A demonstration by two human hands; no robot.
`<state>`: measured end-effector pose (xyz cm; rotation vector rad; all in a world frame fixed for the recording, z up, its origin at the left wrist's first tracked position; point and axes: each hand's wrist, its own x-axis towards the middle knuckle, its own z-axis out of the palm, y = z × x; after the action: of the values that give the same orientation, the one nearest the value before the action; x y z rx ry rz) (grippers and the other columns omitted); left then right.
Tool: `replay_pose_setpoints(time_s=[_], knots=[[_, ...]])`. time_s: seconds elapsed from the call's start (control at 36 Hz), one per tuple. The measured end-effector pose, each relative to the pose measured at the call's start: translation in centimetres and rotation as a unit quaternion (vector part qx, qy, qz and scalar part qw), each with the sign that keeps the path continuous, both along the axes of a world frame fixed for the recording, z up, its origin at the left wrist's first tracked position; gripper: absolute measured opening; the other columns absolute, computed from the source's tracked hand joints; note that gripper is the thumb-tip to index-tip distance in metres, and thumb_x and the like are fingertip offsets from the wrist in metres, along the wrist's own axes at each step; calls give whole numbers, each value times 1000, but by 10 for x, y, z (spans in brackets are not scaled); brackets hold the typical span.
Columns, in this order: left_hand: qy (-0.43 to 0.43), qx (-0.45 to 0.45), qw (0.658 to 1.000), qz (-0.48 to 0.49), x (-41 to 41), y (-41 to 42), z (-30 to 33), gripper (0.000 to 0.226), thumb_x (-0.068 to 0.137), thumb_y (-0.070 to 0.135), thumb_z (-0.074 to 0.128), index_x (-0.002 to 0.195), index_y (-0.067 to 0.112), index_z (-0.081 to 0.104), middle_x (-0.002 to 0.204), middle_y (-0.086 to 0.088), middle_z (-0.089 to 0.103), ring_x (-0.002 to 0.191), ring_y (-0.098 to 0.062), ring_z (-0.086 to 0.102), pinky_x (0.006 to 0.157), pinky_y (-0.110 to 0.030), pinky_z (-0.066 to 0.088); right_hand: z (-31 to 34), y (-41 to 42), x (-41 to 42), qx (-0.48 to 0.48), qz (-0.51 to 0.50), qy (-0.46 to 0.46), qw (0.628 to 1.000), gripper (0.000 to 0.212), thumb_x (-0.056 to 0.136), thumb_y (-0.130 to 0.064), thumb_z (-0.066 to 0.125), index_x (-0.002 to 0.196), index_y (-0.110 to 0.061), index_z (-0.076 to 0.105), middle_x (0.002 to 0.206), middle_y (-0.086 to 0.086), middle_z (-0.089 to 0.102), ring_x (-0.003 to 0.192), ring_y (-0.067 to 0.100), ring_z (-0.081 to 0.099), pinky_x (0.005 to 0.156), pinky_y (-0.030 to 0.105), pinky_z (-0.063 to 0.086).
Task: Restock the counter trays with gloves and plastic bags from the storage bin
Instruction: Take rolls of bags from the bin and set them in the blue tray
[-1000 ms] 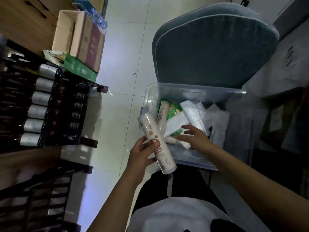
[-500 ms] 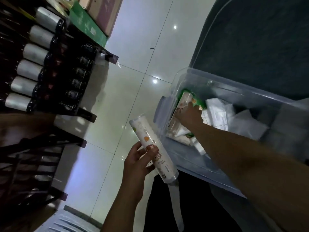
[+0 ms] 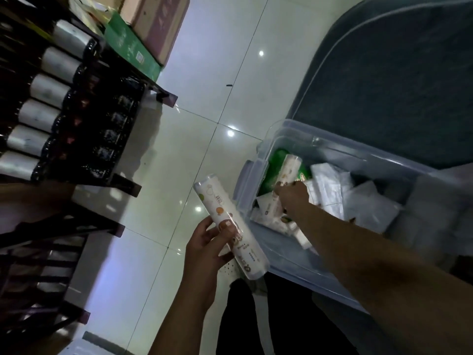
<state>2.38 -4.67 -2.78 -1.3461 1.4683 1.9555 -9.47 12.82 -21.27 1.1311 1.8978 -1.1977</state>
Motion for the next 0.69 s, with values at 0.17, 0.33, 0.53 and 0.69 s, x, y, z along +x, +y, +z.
replay_pose_setpoints(time_s=[0.17,0.33,0.53,0.69], knots=[[27,7,999,-46,-20,11,33,44,76,25,82,118,22,68,105,-10,71,92,-13,73,72,-35,59,65,46,27,-41,13,85,995,36,80,-25,77,111,-14,62,95,5,71,86,23,70,73,40,60],[73,-4,989,-125,-42,13,60,43,80,18,80,121,21,67,110,-11,72,94,-16,74,73,-38,61,141,75,52,-54,7,168,984,33,82,-16,77,111,-19,62,93,5,69,80,20,69,70,41,60],[162,-75,950,-256,-47,12,90,41,79,24,82,115,33,66,109,-1,73,98,-19,72,82,-43,62,240,72,89,-49,-28,281,958,48,79,-11,79,123,-20,61,100,5,69,86,20,69,73,38,59],[199,-11,907,-371,-46,-2,111,34,79,21,82,106,36,68,100,4,76,92,-14,73,77,-38,62,314,41,148,-28,-91,347,933,51,75,-11,82,119,-30,64,99,-1,72,86,11,70,67,25,58]])
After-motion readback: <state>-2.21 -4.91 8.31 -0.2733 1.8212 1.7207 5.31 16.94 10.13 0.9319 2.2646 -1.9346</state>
